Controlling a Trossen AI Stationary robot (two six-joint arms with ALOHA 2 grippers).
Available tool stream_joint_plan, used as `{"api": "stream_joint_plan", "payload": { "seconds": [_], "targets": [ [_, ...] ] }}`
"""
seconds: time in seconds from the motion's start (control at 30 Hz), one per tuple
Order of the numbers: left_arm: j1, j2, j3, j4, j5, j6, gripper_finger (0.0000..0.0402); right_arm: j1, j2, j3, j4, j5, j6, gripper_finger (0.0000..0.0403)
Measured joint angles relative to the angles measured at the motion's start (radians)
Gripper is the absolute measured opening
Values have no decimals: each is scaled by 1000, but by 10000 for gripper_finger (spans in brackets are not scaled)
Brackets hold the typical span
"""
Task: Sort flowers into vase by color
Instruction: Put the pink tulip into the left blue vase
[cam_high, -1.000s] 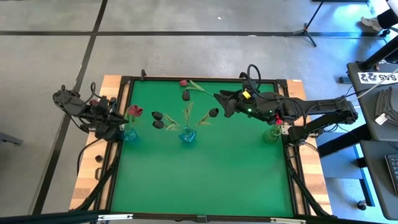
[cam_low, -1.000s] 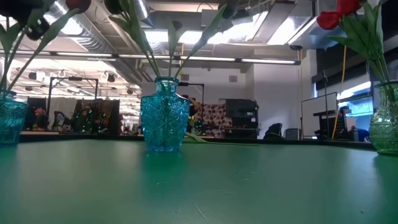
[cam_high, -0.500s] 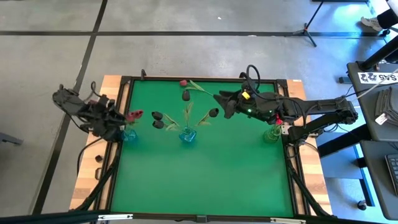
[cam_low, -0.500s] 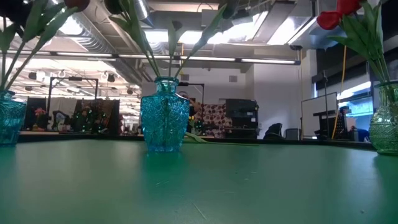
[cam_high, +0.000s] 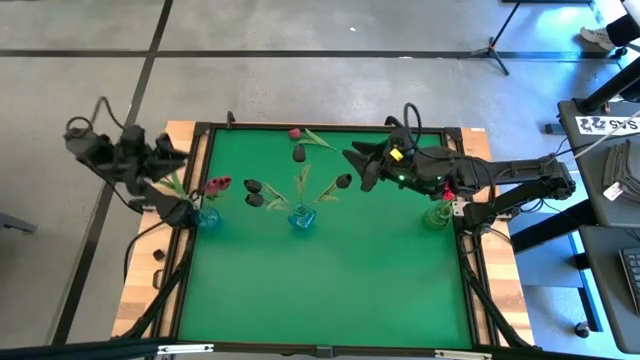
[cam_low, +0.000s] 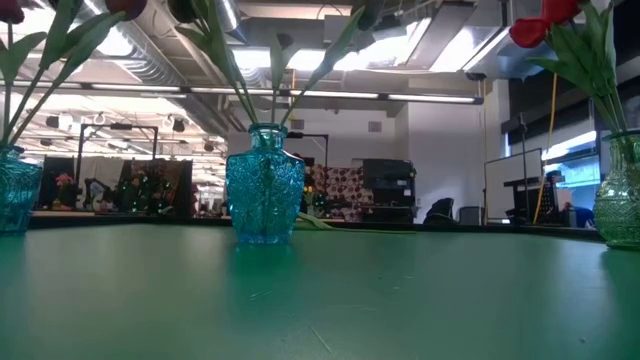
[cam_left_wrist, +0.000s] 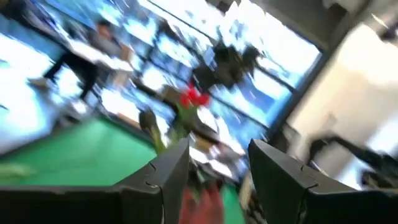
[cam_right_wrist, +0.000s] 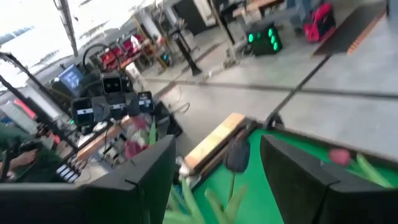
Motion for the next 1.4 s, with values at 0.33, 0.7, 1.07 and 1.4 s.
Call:
{"api": "stream_joint_plan", "payload": {
  "seconds": [0.33, 0.7, 1.07, 1.4],
  "targets": [
    [0, 166, 0, 312, -392, 136, 156, -105, 17, 0, 54, -36, -100, 233],
    [0, 256, -3, 415, -559, 21, 153, -427, 149, 0, 50, -400, -186, 233],
    [0, 268, -56, 410, -698, -173, 153, -599, 330, 0, 51, -588, -355, 233],
    [0, 268, -56, 415, -813, -180, 153, -610, 347, 1, 29, -598, -421, 233]
  ]
}}
